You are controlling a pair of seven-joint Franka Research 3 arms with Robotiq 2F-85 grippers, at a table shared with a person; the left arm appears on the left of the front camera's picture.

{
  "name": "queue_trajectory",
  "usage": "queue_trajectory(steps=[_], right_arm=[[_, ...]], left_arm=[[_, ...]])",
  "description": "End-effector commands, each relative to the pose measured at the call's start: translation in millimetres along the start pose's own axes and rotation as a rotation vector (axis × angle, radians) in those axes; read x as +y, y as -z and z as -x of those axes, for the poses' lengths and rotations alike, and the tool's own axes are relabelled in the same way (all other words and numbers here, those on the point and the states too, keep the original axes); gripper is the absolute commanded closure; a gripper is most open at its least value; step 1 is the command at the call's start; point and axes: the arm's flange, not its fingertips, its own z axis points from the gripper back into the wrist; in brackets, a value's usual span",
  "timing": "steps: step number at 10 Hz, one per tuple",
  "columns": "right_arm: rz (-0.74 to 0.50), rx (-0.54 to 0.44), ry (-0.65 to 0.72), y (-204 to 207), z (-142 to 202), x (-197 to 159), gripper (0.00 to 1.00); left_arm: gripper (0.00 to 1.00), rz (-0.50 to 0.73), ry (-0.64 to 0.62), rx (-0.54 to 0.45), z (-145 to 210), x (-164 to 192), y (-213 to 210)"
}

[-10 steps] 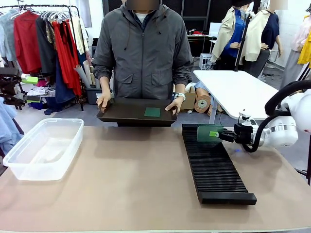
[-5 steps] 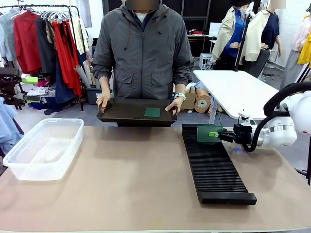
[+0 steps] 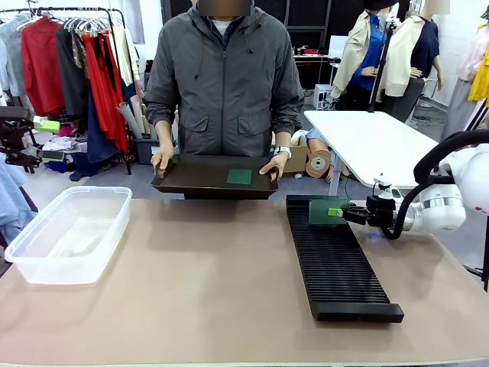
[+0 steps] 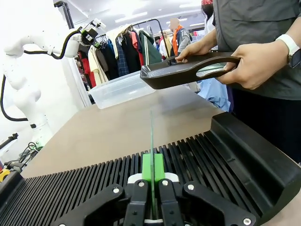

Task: Sort PCBs into racks and boxes based on the side picked up.
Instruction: If the short side of the Blank PCB is picked up, insert it into the PCB Rack ; if the long side is picked up, place it in the Organizing box.

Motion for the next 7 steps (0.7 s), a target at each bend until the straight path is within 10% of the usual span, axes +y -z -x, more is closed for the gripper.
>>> queue_trajectory(steps=[1,7], right_arm=[[-0.016,-0.004,0.019,1.9,0.4,-3.3,1.00],[-0.040,-0.005,0.025,1.3,3.6,0.3,1.00]], left_arm=[[0.00,-0.009,-0.010,0.008,-0.1,-3.8,-0.7],[0.00,-0.009,-0.010,0.008,-0.1,-3.8,-0.7]])
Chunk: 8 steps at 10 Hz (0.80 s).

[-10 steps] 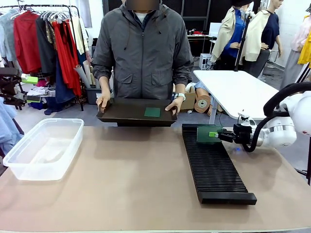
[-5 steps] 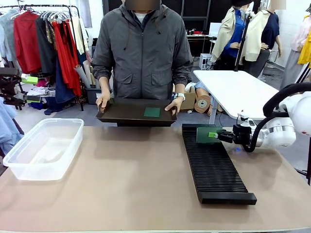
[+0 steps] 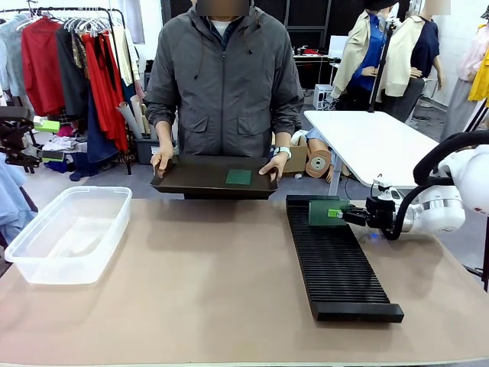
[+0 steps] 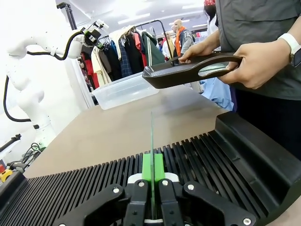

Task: Sort PCBs into racks and boxes based on the side picked up.
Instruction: If the short side of the Blank PCB is picked up, insert it into the PCB Rack ; if the long side is picked up, place it in the Organizing box.

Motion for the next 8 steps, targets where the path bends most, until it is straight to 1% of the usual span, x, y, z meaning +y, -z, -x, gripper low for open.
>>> queue_trajectory(steps=[1,8], right_arm=[[-0.015,0.011,0.012,-0.3,0.0,-2.0,1.00],[-0.012,0.054,0.009,2.0,5.0,-8.7,1.00]], left_arm=[[0.00,-0.009,-0.010,0.008,-0.1,-3.8,-0.7],[0.00,-0.009,-0.010,0.008,-0.1,-3.8,-0.7]])
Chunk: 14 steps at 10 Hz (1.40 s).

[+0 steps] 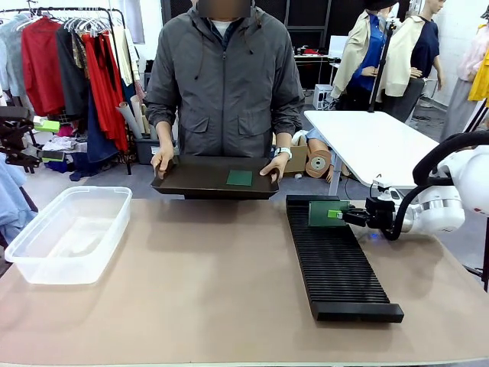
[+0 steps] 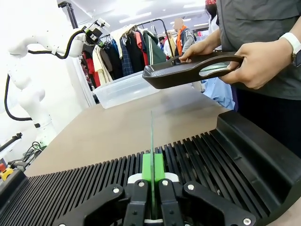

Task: Sort PCBs into racks and boxes based on the side picked up.
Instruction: If the short side of the Blank PCB is picked up, insert it into the PCB Rack ; if the long side is picked up, place it in the Organizing box.

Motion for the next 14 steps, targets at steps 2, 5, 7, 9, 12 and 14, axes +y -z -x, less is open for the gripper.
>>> queue_trajectory(steps=[2,5,7,9,12,14], right_arm=[[0.007,0.066,-0.003,3.4,7.1,-9.9,1.00],[-0.018,0.076,-0.019,5.2,12.6,-14.4,1.00],[-0.031,0.045,0.000,-1.0,13.7,-17.8,1.00],[-0.007,0.026,0.002,-4.6,14.3,-17.3,1.00],[-0.009,0.002,-0.007,0.0,4.5,-15.1,0.97],[-0.041,-0.010,0.008,4.9,-3.3,-11.9,0.59]], left_arm=[[0.00,-0.009,-0.010,0.008,-0.2,-3.8,-0.7],[0.00,-0.009,-0.010,0.008,-0.2,-3.8,-0.7],[0.00,-0.009,-0.010,0.008,-0.2,-3.8,-0.7],[0.00,-0.009,-0.010,0.008,-0.2,-3.8,-0.7],[0.00,-0.009,-0.010,0.008,-0.2,-3.8,-0.7],[0.00,-0.009,-0.010,0.008,-0.2,-3.8,-0.7]])
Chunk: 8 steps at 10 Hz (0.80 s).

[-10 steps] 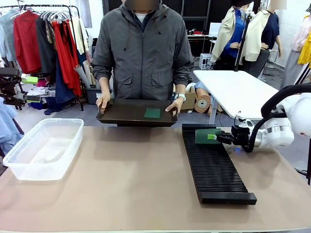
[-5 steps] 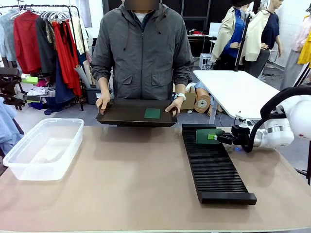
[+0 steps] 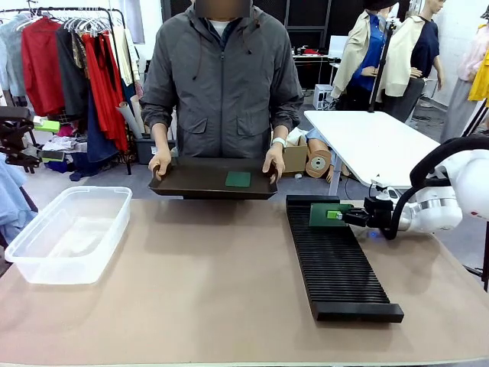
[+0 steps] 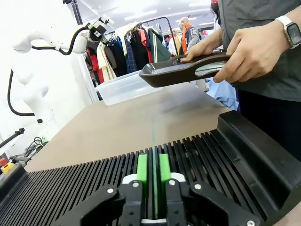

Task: Sort PCBs into racks and boxes based on the side picked up.
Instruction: If the short side of the Blank PCB is picked up, insert it into the PCB Rack ; if the long side is picked up, place it in the Organizing box.

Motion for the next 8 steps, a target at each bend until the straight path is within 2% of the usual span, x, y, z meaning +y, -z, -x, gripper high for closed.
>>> queue_trajectory(steps=[1,3,8], right_arm=[[-0.018,-0.017,0.026,5.2,-5.0,-2.4,0.39],[-0.019,0.016,0.042,7.6,-7.5,-2.2,0.00],[-0.025,0.100,0.030,14.7,-28.5,3.0,0.00]], left_arm=[[0.00,-0.009,-0.010,0.008,-0.1,-3.8,-0.7],[0.00,-0.009,-0.010,0.008,-0.1,-3.8,-0.7],[0.00,-0.009,-0.010,0.008,-0.1,-3.8,-0.7]])
